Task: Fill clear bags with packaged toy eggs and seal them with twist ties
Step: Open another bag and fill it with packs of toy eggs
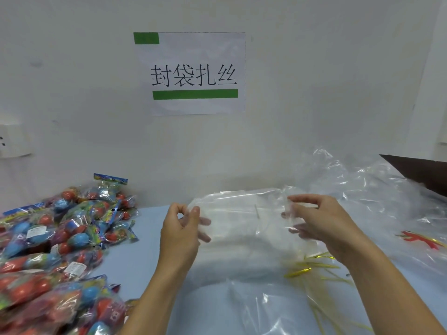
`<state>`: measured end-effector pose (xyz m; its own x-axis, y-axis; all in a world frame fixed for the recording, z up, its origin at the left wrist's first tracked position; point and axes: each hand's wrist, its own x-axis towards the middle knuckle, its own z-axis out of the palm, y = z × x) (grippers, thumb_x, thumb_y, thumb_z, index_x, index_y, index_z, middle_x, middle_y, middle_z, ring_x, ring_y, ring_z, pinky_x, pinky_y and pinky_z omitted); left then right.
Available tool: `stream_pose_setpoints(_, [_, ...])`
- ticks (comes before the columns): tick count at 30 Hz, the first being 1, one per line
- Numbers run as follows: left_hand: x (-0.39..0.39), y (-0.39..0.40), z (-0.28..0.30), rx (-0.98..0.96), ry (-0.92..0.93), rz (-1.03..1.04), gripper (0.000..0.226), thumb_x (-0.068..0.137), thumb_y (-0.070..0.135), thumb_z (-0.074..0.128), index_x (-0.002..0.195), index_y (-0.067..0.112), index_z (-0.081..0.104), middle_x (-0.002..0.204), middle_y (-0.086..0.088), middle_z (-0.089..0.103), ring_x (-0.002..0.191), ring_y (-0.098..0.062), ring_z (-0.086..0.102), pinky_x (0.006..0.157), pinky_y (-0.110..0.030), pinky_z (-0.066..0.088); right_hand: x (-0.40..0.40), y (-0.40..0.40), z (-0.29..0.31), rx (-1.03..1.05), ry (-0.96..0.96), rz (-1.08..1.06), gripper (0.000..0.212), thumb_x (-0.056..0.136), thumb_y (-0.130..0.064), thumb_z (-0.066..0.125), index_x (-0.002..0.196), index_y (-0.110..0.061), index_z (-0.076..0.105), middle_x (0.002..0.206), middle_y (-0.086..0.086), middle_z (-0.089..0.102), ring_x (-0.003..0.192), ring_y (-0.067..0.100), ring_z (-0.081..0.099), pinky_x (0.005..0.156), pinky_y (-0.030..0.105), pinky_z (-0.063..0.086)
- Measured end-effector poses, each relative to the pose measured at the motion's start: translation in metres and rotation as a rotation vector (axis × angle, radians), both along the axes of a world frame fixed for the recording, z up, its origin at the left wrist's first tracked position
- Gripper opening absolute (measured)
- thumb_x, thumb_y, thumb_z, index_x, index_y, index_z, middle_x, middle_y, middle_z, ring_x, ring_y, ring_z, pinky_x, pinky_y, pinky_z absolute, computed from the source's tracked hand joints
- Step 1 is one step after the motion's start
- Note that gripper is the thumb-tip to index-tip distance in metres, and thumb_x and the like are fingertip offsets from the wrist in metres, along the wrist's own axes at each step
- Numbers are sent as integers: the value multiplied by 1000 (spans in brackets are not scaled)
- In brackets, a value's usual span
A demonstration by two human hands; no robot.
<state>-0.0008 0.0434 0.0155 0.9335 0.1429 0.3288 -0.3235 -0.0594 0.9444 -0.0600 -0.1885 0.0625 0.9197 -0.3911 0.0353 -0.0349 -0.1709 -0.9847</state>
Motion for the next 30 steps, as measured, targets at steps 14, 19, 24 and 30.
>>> stream_pose_setpoints(14, [4,6,-4,29,-3,136,52,77,22,84,107,35,44,98,10,56,69,3,59,51,-11,41,5,-11,-2,42,-138,-152,24,87,-1,72,105,-17,68,66,-5,75,50,6,61,63,25,50])
stream_pose_setpoints(19, [0,5,0,-97,156,71,65,70,51,82,120,39,43,108,8,55,95,-9,59,68,-25,40,5,-10,-4,3,-182,-200,13,92,-4,66,93,-15,72,75,-4,77,55,7,62,62,22,47])
stream_pose_setpoints(24, [11,7,-2,-158,363,27,48,93,35,61,135,22,42,123,-4,54,89,-20,62,73,-35,41,7,-13,-5,-11,-220,-210,14,93,-7,67,87,-16,74,74,-4,76,50,-1,61,54,16,43])
stream_pose_setpoints(30, [1,13,-10,252,478,-91,82,86,24,76,147,14,21,86,-7,66,74,-13,62,61,-28,44,9,-18,-6,30,-262,-245,13,94,-14,68,84,-19,75,68,-9,74,60,12,61,60,25,45])
